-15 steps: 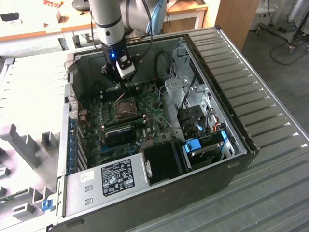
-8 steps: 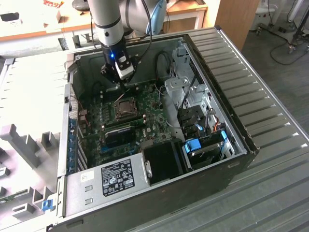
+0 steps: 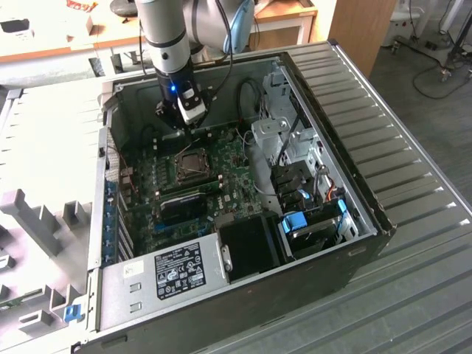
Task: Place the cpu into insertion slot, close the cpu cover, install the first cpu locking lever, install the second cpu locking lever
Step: 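Install the first cpu locking lever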
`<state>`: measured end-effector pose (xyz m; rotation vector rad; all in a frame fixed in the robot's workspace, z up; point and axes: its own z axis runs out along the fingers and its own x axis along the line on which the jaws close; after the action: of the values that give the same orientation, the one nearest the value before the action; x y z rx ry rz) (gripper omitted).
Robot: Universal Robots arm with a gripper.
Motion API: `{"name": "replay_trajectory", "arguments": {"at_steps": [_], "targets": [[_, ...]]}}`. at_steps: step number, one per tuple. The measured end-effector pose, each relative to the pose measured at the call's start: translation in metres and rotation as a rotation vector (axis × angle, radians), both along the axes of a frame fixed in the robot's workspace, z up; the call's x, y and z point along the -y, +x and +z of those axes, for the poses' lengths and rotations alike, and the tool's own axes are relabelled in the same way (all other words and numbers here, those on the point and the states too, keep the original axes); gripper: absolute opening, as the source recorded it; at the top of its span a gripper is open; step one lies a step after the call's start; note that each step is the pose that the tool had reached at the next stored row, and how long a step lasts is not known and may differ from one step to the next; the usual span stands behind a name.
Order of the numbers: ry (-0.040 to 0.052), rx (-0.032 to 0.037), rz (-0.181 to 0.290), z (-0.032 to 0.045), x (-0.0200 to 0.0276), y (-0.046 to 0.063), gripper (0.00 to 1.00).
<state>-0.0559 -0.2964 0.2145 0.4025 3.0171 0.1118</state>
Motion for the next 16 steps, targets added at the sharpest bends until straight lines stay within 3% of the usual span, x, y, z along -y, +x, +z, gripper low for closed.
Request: {"name": "replay_trajectory", "arguments": {"at_steps": [16], "targets": [[-0.0021, 0.0005, 0.000, -0.0176, 0.0016, 0.004, 0.10]]}}
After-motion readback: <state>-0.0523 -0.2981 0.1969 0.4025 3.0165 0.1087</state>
